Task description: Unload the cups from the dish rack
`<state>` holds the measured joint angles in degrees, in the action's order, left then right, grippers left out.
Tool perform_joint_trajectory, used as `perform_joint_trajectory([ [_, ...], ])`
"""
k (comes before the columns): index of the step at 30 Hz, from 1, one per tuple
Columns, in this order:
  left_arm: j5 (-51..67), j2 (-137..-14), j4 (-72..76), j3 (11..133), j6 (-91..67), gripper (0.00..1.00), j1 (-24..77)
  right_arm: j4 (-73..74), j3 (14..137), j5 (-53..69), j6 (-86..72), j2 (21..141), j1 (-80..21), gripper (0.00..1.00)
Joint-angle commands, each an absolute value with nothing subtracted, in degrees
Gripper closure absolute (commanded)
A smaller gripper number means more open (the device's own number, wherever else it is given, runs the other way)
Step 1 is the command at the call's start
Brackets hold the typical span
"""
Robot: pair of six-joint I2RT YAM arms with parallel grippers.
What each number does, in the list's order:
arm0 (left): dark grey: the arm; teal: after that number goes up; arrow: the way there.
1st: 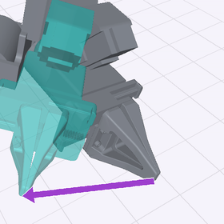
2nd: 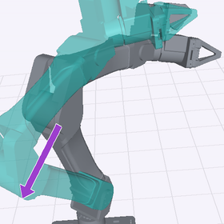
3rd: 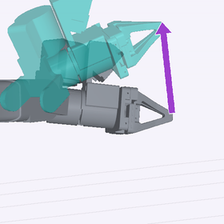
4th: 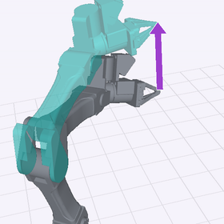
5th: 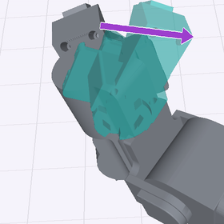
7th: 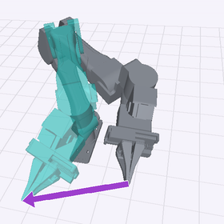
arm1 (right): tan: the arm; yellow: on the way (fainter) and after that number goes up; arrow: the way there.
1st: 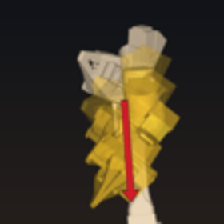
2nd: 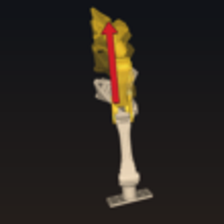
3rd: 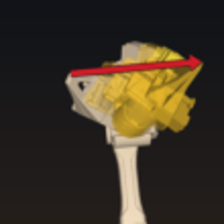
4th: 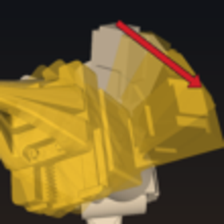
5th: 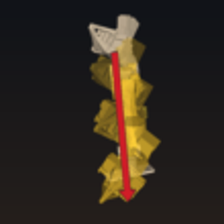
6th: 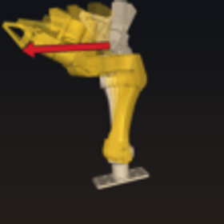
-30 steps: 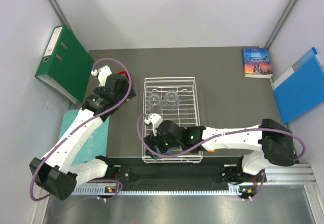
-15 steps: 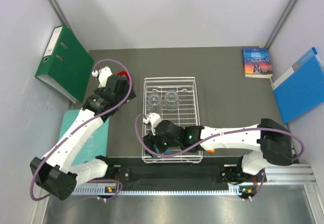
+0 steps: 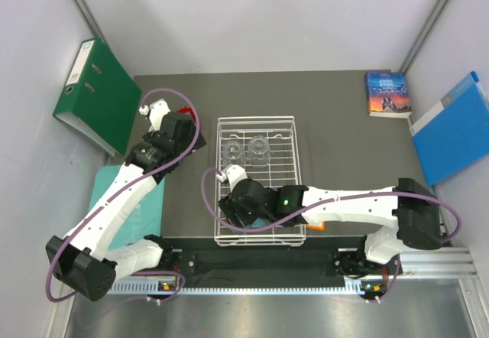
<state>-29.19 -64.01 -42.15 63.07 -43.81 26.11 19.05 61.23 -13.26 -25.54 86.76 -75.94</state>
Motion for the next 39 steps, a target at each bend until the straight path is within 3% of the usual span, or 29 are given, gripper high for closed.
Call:
perform_joint_trajectory([
  [1, -29.2, -64.3, -38.9, 63.7, -43.5, 0.01, 26.4, 28.1, 63.9, -18.6, -23.4, 85.3, -75.6, 1.0],
  [15, -28.5, -65.8, -38.0, 63.6, -43.9, 0.01, 26.4, 30.6, 62.8, -20.7, -22.6, 86.1, -73.6, 1.0],
  [20, -28.8, -66.2, -37.8, 63.9, -43.8, 0.01, 26.4, 30.3, 62.3, -19.2, -22.5, 86.7, -73.6, 0.74],
  [22, -28.7, -66.3, -37.7, 63.9, -43.8, 0.01, 26.4, 30.2, 62.2, -18.9, -22.5, 87.1, -73.6, 0.68],
  [25, -28.7, -66.6, -37.6, 63.9, -43.8, 0.01, 26.4, 30.1, 62.1, -18.5, -22.5, 87.4, -73.6, 0.52],
  [26, -28.6, -66.7, -37.6, 63.9, -43.9, 0.01, 26.4, 30.1, 62.0, -18.5, -22.8, 87.3, -73.6, 0.42],
  [29, -28.6, -66.9, -37.5, 63.8, -43.9, 0.01, 26.3, 29.7, 61.5, -17.9, -23.6, 87.0, -73.6, 0.28],
  [33, -28.3, -67.1, -37.3, 63.6, -44.1, 0.01, 26.4, 29.6, 61.3, -18.2, -24.3, 86.5, -73.6, 0.16],
  [39, -28.3, -67.1, -37.1, 63.5, -44.2, 0.01, 26.4, 28.9, 60.6, -18.2, -24.5, 86.5, -73.6, 0.14],
])
